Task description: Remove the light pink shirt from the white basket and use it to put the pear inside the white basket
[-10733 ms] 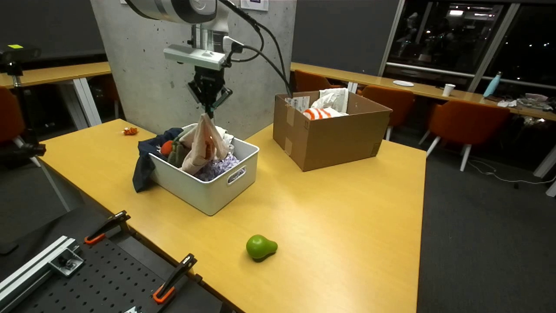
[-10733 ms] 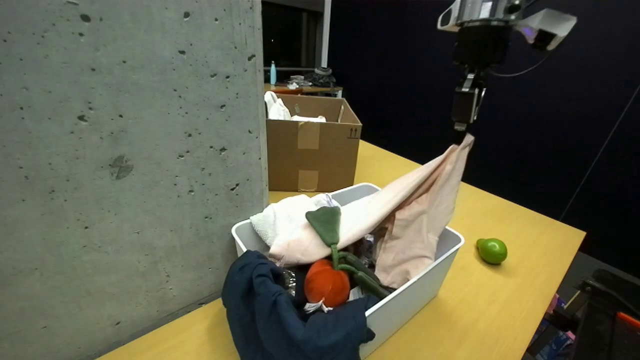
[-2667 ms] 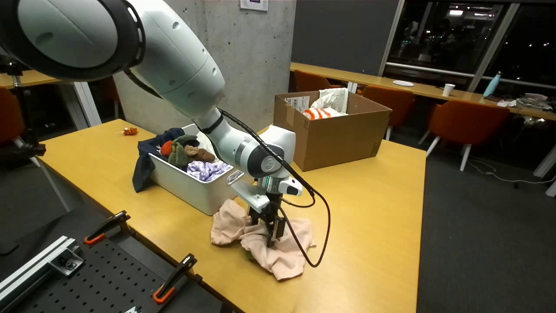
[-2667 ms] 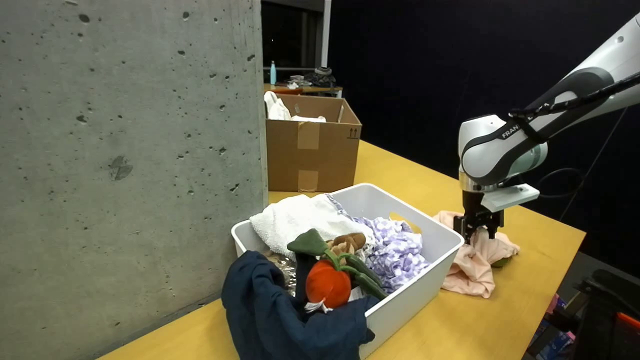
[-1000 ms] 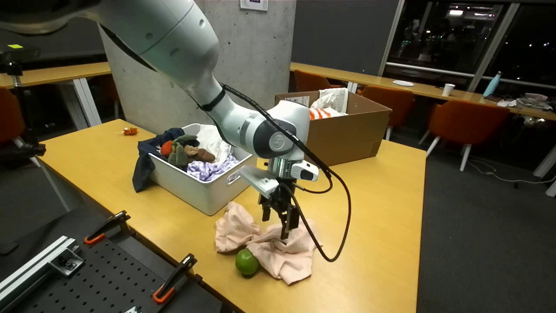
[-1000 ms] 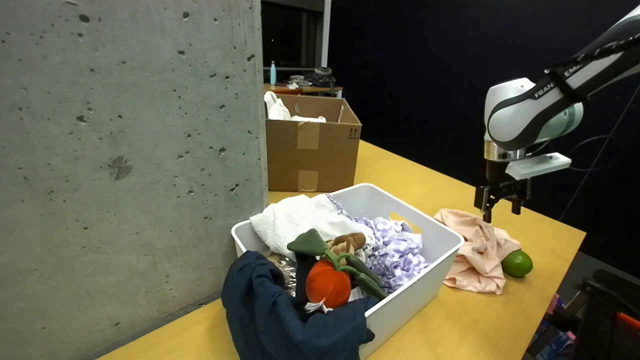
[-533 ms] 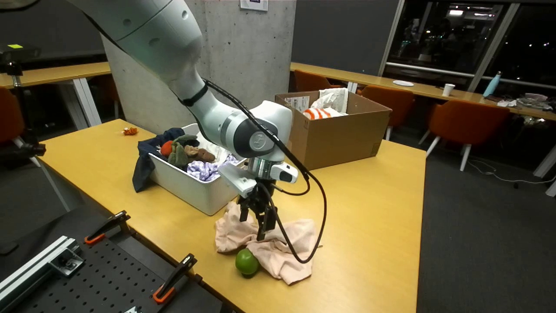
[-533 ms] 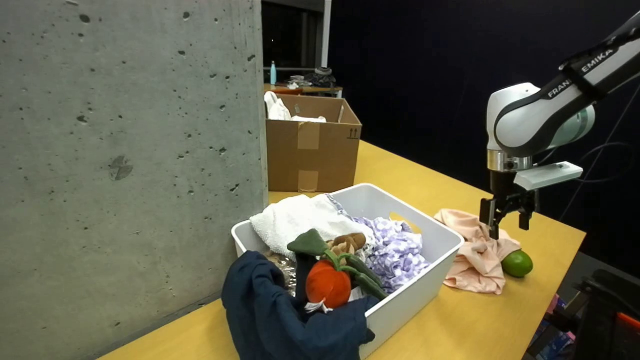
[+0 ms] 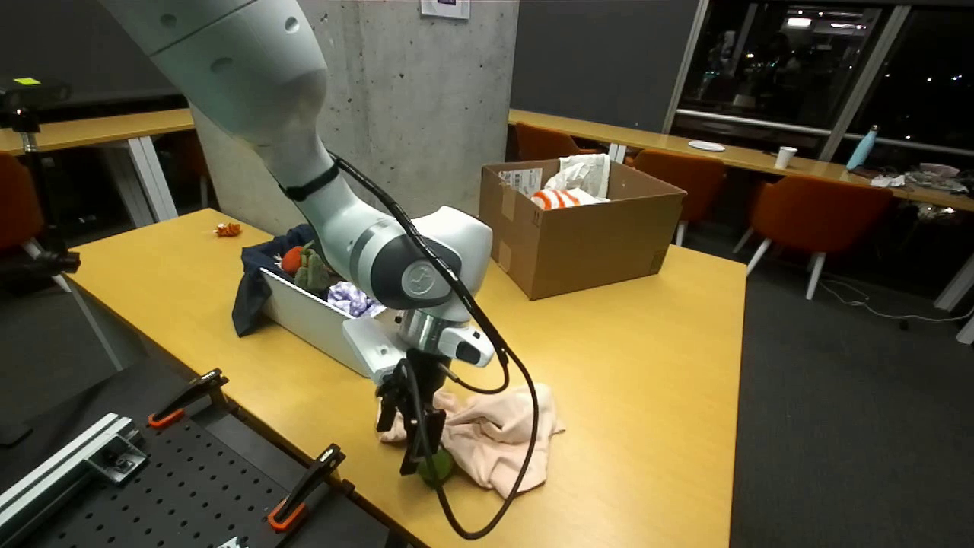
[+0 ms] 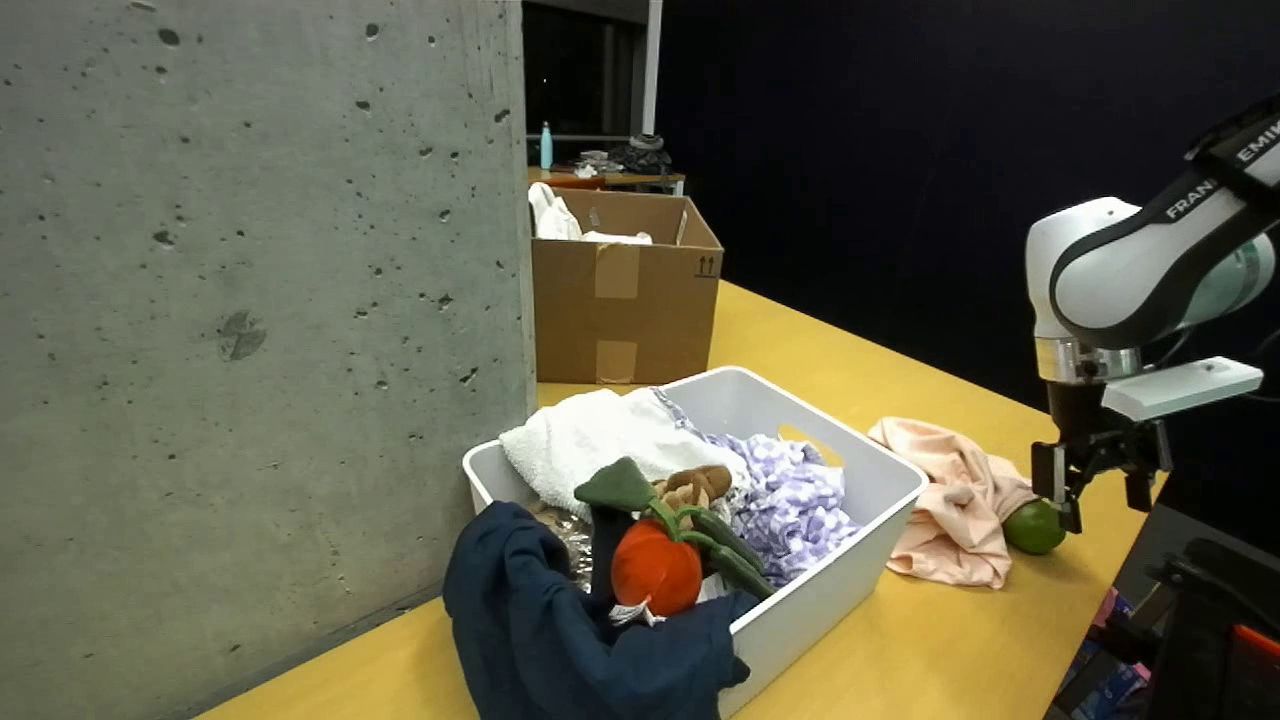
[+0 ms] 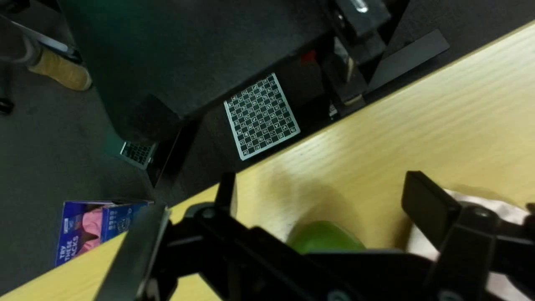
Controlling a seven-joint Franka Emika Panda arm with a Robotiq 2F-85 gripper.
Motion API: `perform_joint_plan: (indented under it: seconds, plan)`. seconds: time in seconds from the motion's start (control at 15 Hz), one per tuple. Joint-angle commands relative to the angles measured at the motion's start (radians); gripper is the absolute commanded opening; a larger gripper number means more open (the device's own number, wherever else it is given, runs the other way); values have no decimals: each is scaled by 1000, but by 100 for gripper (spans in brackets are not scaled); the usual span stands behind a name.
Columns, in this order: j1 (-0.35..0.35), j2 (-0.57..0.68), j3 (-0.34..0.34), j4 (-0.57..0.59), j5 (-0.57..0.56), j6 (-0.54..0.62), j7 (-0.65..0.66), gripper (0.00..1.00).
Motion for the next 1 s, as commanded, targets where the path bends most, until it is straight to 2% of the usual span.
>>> perform_joint_plan:
  seconds: [0.0, 0.33, 0.67, 0.93]
  plan:
    - [-21, -43, -17, -48, -30, 6, 7, 100]
    - [-51, 55, 7, 23, -2, 23, -17, 100]
    - [-81, 124, -11, 47, -1, 23, -19, 100]
    - [-105, 201, -3, 122, 2, 38, -27, 100]
